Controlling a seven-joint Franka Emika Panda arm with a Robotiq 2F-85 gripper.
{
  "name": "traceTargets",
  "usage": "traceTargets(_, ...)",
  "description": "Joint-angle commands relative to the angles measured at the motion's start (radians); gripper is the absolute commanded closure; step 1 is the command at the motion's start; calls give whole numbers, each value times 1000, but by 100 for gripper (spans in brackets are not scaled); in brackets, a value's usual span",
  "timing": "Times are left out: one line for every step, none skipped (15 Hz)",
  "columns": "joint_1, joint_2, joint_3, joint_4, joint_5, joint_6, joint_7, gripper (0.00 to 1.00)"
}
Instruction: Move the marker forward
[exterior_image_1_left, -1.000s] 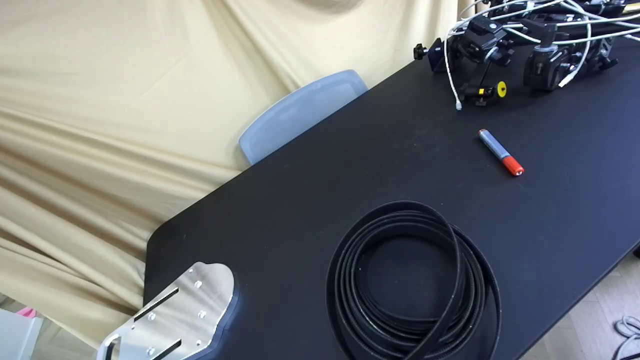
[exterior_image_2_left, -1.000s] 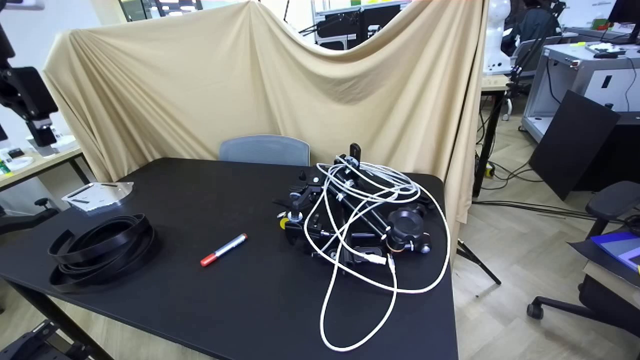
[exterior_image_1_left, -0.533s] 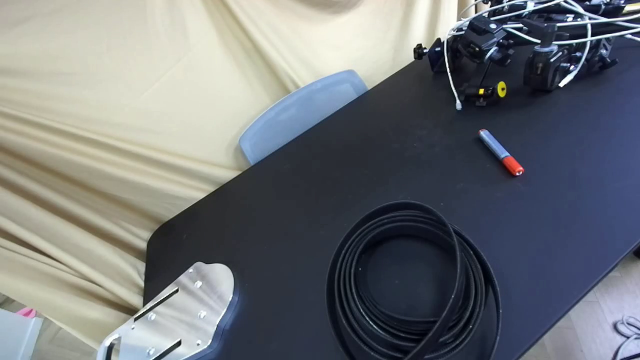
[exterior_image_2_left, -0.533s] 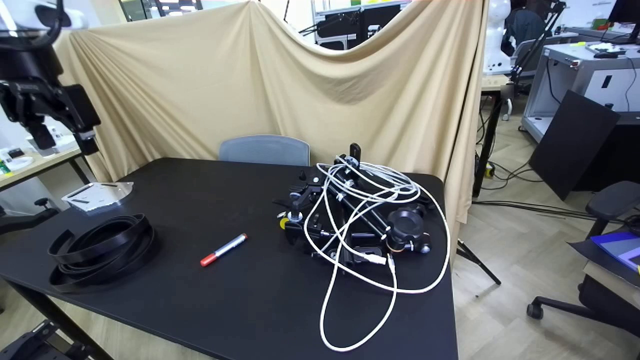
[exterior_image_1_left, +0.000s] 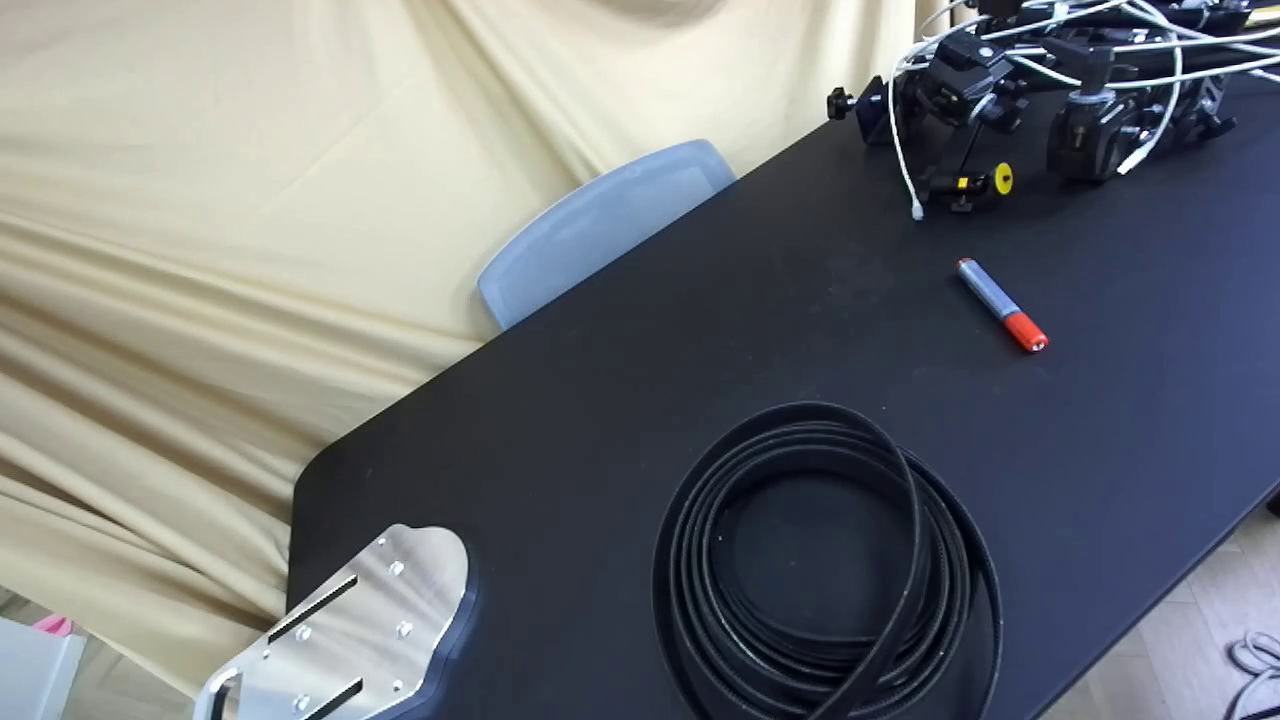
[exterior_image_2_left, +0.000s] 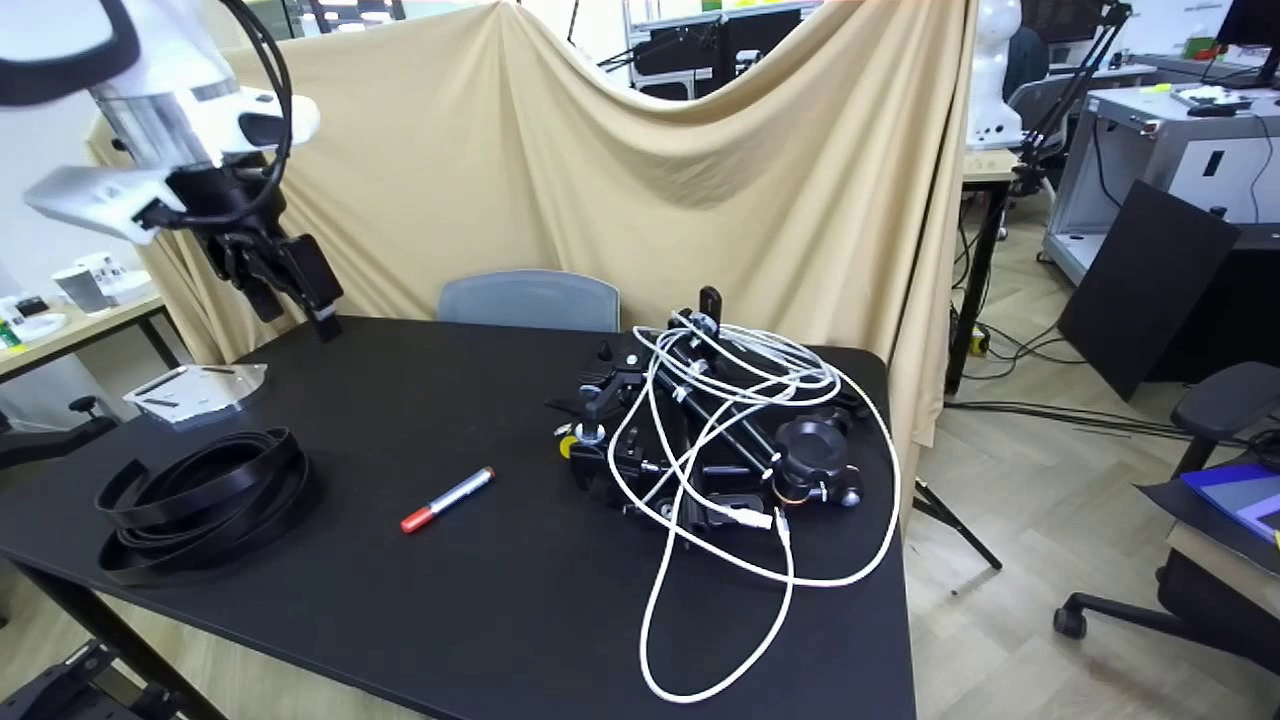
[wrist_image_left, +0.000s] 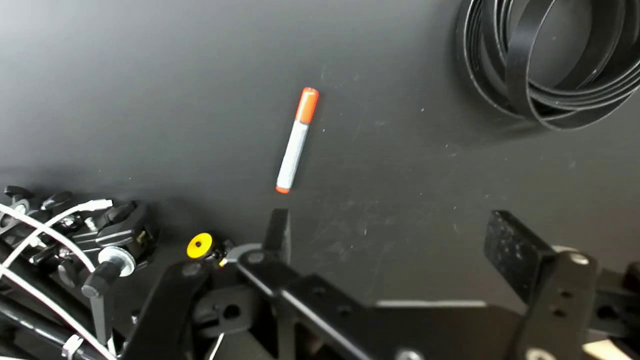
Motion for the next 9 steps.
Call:
traceTargets(-43, 70, 33, -52, -47, 192, 164, 0)
traceTargets(-50, 94, 37, -65, -56, 236, 195, 0)
traceTargets(-63, 120, 43, -79, -76, 280, 233, 0)
traceTargets(-73, 148, 47, -89, -92, 309, 267, 0)
traceTargets(-78, 175, 46, -97, -99, 324, 292, 0)
traceTargets(-83, 202, 44, -104, -108, 337, 313, 0)
traceTargets(-84, 229, 38, -106, -109, 341, 321, 0)
traceTargets(-84, 257, 31, -105, -114, 342, 326, 0)
traceTargets(-83, 274, 24, -101, -114, 334, 328, 0)
